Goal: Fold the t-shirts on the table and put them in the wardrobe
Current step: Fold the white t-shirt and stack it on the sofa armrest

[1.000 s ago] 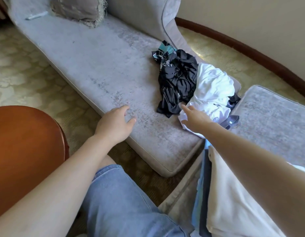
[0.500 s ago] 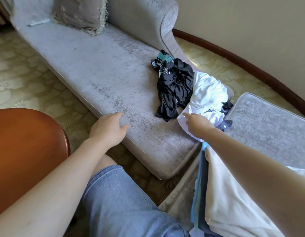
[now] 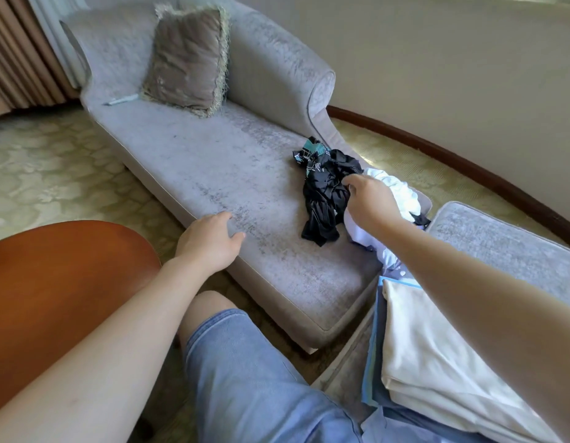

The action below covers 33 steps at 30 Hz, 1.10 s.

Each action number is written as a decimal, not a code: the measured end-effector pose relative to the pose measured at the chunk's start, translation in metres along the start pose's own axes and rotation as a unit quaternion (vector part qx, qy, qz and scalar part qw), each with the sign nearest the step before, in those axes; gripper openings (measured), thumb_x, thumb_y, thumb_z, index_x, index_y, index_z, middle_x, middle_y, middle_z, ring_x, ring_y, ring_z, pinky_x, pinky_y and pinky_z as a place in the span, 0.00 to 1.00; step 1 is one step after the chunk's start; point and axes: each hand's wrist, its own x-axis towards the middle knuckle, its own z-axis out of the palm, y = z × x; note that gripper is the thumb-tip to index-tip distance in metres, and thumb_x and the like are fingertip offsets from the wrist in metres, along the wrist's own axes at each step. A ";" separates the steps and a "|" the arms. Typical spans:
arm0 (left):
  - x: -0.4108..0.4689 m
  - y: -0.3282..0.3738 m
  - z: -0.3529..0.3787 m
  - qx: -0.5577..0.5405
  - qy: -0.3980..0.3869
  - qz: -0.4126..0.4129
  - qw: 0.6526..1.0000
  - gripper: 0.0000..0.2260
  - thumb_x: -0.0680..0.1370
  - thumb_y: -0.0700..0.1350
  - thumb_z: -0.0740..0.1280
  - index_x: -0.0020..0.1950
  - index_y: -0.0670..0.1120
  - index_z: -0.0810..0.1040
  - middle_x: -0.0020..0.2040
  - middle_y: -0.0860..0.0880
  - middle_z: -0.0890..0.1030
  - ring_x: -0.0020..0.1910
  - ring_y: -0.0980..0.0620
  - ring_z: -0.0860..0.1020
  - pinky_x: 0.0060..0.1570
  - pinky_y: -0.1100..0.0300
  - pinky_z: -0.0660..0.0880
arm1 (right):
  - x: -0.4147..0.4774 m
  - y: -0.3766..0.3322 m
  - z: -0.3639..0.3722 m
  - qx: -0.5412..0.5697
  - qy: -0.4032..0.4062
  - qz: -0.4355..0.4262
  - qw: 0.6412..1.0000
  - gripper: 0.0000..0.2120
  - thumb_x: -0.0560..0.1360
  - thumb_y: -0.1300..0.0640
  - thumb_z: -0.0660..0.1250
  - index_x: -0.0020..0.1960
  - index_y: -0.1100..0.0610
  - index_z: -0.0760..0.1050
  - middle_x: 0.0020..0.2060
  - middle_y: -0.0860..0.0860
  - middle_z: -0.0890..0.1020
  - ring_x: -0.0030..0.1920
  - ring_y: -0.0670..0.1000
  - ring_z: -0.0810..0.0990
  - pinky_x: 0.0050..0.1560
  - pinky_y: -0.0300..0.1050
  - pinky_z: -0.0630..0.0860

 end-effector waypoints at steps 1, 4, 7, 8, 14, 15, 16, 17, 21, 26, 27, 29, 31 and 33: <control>-0.002 0.000 -0.004 -0.003 0.004 0.001 1.000 0.25 0.81 0.55 0.61 0.76 0.48 0.65 0.70 0.49 0.73 0.68 0.46 0.70 0.64 0.50 0.70 | 0.003 -0.009 -0.005 0.018 0.030 -0.003 0.999 0.19 0.77 0.69 0.54 0.63 0.61 0.77 0.57 0.59 0.80 0.54 0.61 0.78 0.51 0.50 0.76; -0.010 0.000 -0.016 -0.007 0.023 0.003 1.000 0.24 0.81 0.55 0.61 0.75 0.48 0.66 0.69 0.49 0.73 0.67 0.46 0.71 0.63 0.50 0.70 | 0.017 -0.035 -0.025 0.058 0.113 -0.018 0.992 0.16 0.76 0.69 0.55 0.54 0.63 0.79 0.51 0.59 0.81 0.50 0.61 0.78 0.47 0.49 0.73; -0.017 -0.006 -0.030 -0.003 0.044 -0.001 0.999 0.24 0.81 0.54 0.62 0.75 0.47 0.66 0.69 0.48 0.74 0.67 0.45 0.71 0.63 0.50 0.70 | 0.032 -0.068 -0.053 0.098 0.175 -0.039 0.979 0.16 0.74 0.70 0.56 0.54 0.63 0.79 0.51 0.58 0.81 0.50 0.60 0.78 0.45 0.45 0.68; -0.020 -0.008 -0.035 -0.002 0.051 -0.002 0.999 0.24 0.81 0.54 0.61 0.75 0.47 0.66 0.69 0.47 0.74 0.68 0.45 0.70 0.64 0.50 0.70 | 0.037 -0.082 -0.064 0.108 0.188 -0.048 0.975 0.17 0.73 0.70 0.56 0.55 0.63 0.79 0.52 0.58 0.81 0.51 0.59 0.78 0.45 0.44 0.67; -0.047 -0.033 -0.077 -0.026 0.103 -0.018 0.994 0.25 0.81 0.54 0.60 0.76 0.47 0.65 0.68 0.48 0.74 0.67 0.45 0.71 0.62 0.51 0.72 | 0.060 -0.184 -0.111 0.162 0.241 -0.135 0.947 0.17 0.75 0.67 0.56 0.58 0.61 0.79 0.56 0.56 0.81 0.56 0.57 0.78 0.47 0.41 0.66; -0.053 -0.041 -0.086 -0.029 0.113 -0.024 0.993 0.25 0.81 0.55 0.60 0.76 0.47 0.65 0.68 0.48 0.74 0.66 0.45 0.72 0.62 0.50 0.72 | 0.061 -0.203 -0.116 0.171 0.246 -0.148 0.943 0.17 0.76 0.67 0.56 0.58 0.61 0.79 0.56 0.56 0.81 0.56 0.56 0.77 0.47 0.41 0.66; -0.059 -0.050 -0.094 -0.031 0.122 -0.032 0.992 0.25 0.81 0.55 0.60 0.76 0.47 0.65 0.67 0.48 0.74 0.66 0.46 0.72 0.61 0.51 0.72 | 0.062 -0.223 -0.121 0.178 0.249 -0.162 0.938 0.17 0.76 0.67 0.55 0.58 0.61 0.79 0.56 0.56 0.81 0.56 0.56 0.77 0.48 0.40 0.65; -0.067 -0.060 -0.103 -0.030 0.131 -0.043 0.990 0.25 0.81 0.56 0.59 0.76 0.48 0.65 0.67 0.49 0.74 0.65 0.46 0.72 0.61 0.52 0.72 | 0.062 -0.243 -0.125 0.182 0.251 -0.178 0.934 0.17 0.76 0.67 0.55 0.59 0.61 0.79 0.56 0.56 0.81 0.56 0.57 0.77 0.48 0.41 0.66; -0.103 -0.106 -0.135 -0.034 0.172 -0.111 0.978 0.25 0.81 0.59 0.58 0.75 0.50 0.66 0.66 0.51 0.75 0.65 0.46 0.72 0.60 0.52 0.70 | 0.057 -0.327 -0.135 0.216 0.235 -0.252 0.913 0.18 0.75 0.66 0.55 0.58 0.61 0.79 0.55 0.57 0.80 0.55 0.58 0.77 0.51 0.47 0.69; -0.154 -0.160 -0.169 -0.062 0.198 -0.187 0.960 0.34 0.76 0.70 0.56 0.77 0.52 0.63 0.69 0.52 0.74 0.66 0.47 0.73 0.63 0.51 0.71 | 0.027 -0.428 -0.132 0.267 0.199 -0.321 0.887 0.18 0.76 0.67 0.54 0.59 0.61 0.78 0.56 0.57 0.80 0.57 0.56 0.77 0.51 0.43 0.67; -0.162 -0.166 -0.173 -0.070 0.200 -0.187 0.959 0.38 0.72 0.72 0.58 0.77 0.53 0.62 0.70 0.52 0.73 0.67 0.47 0.73 0.63 0.51 0.71 | 0.017 -0.446 -0.127 0.279 0.193 -0.340 0.877 0.17 0.76 0.67 0.55 0.58 0.61 0.79 0.55 0.57 0.80 0.56 0.57 0.77 0.52 0.44 0.68; -0.170 -0.174 -0.176 -0.101 0.201 -0.173 0.959 0.43 0.67 0.74 0.63 0.75 0.52 0.65 0.69 0.52 0.74 0.67 0.47 0.73 0.62 0.52 0.72 | -0.005 -0.475 -0.113 0.309 0.181 -0.377 0.855 0.16 0.75 0.67 0.55 0.55 0.63 0.80 0.52 0.58 0.81 0.53 0.58 0.78 0.51 0.48 0.71; -0.169 -0.186 -0.169 -0.120 0.210 -0.170 0.955 0.36 0.66 0.72 0.67 0.67 0.51 0.73 0.63 0.50 0.79 0.62 0.45 0.77 0.57 0.52 0.75 | -0.023 -0.494 -0.093 0.332 0.157 -0.388 0.845 0.15 0.75 0.66 0.56 0.53 0.64 0.80 0.49 0.59 0.81 0.51 0.58 0.78 0.51 0.50 0.71; -0.166 -0.205 -0.154 -0.080 0.228 -0.194 0.951 0.24 0.74 0.63 0.67 0.60 0.47 0.80 0.56 0.44 0.82 0.57 0.42 0.80 0.53 0.51 0.76 | -0.032 -0.502 -0.071 0.350 0.111 -0.362 0.857 0.15 0.75 0.65 0.56 0.53 0.64 0.80 0.50 0.59 0.82 0.53 0.58 0.78 0.53 0.51 0.72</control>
